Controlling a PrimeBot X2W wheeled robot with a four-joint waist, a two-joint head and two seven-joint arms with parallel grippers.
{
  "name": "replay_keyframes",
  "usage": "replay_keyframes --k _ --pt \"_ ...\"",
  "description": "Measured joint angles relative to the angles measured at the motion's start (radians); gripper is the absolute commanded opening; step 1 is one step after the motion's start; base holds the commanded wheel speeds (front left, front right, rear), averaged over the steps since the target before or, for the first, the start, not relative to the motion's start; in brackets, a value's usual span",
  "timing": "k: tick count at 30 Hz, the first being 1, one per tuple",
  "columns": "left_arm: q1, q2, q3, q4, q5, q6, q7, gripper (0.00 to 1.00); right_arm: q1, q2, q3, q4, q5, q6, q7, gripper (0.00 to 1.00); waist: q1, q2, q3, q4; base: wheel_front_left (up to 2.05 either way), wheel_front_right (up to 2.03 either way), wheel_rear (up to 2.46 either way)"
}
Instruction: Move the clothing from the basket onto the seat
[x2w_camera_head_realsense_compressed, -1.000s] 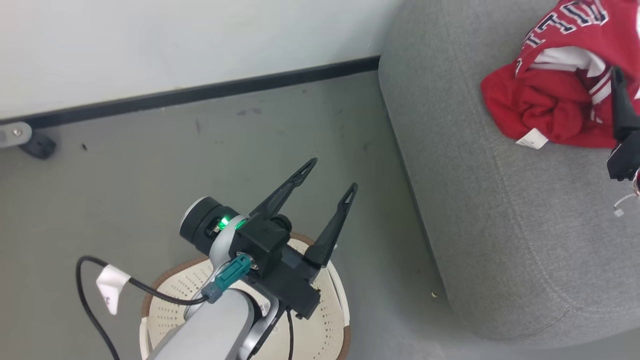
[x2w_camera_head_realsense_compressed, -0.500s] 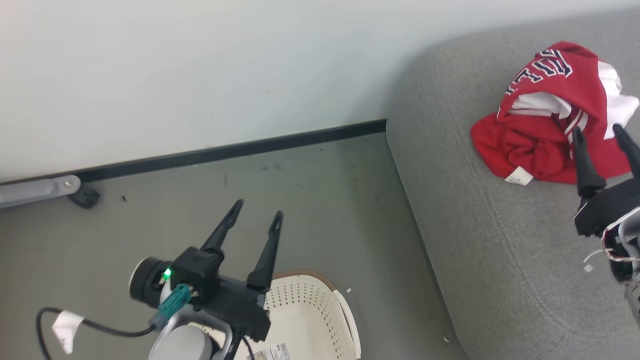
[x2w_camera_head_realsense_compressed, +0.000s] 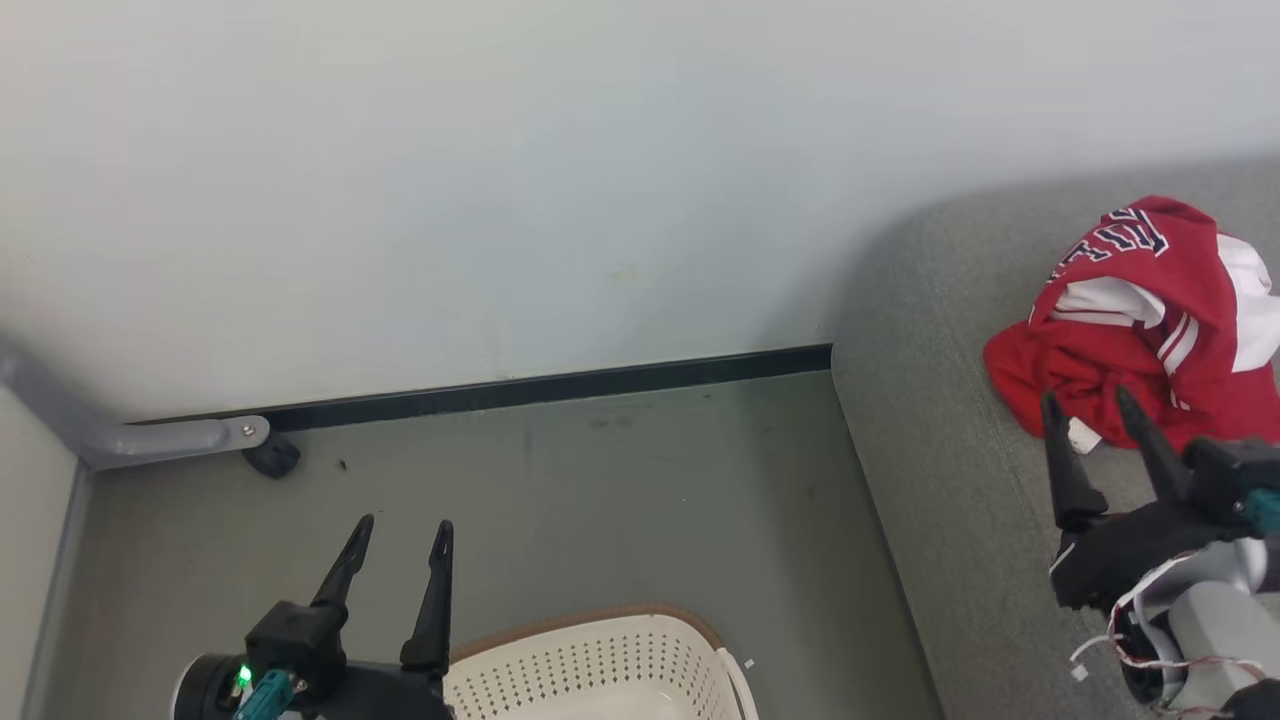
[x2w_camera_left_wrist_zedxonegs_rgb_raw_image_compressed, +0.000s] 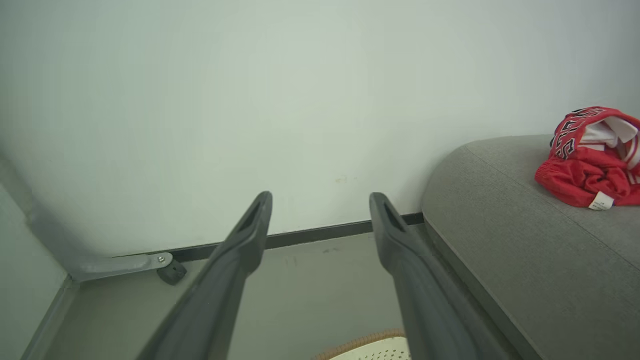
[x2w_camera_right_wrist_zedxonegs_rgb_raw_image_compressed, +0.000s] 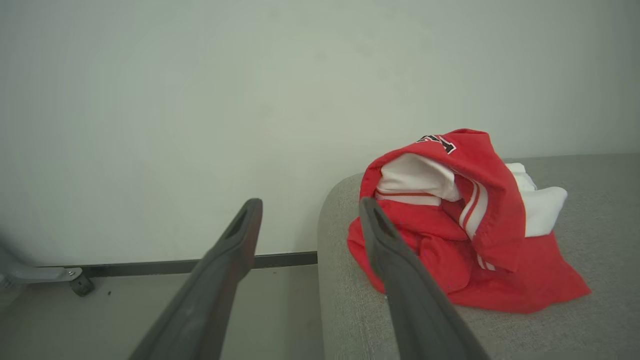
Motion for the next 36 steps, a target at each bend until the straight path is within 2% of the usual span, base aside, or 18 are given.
replay_keyframes --k 9,16,21,36 --pt "0.102 0.009 0.066 -0.017 -0.007 0.017 -0.009 1.0 0.179 0.072 0.019 -0.146 -0.013 -0.045 0.0 1.0 0.0001 0.0 -0.076 0.044 0.0 0.0 0.0" --pt "0.168 0.012 0.106 -0.045 -0.006 0.019 -0.014 1.0 0.263 0.101 0.043 -0.241 -0.033 -0.076 0.0 1.0 0.0002 0.0 -0.113 0.061 0.0 0.0 0.0" --pt "0.205 0.004 0.134 -0.077 0.003 0.027 -0.014 1.0 0.33 0.106 0.048 -0.307 -0.038 -0.097 0.0 1.0 0.0001 0.0001 -0.133 0.064 0.0 0.0 0.0" --pt "0.249 -0.029 0.188 -0.136 0.023 0.027 -0.015 1.0 0.445 0.109 0.047 -0.429 -0.063 -0.123 0.0 1.0 0.0003 0.0001 -0.139 0.057 0.0 0.0 0.0"
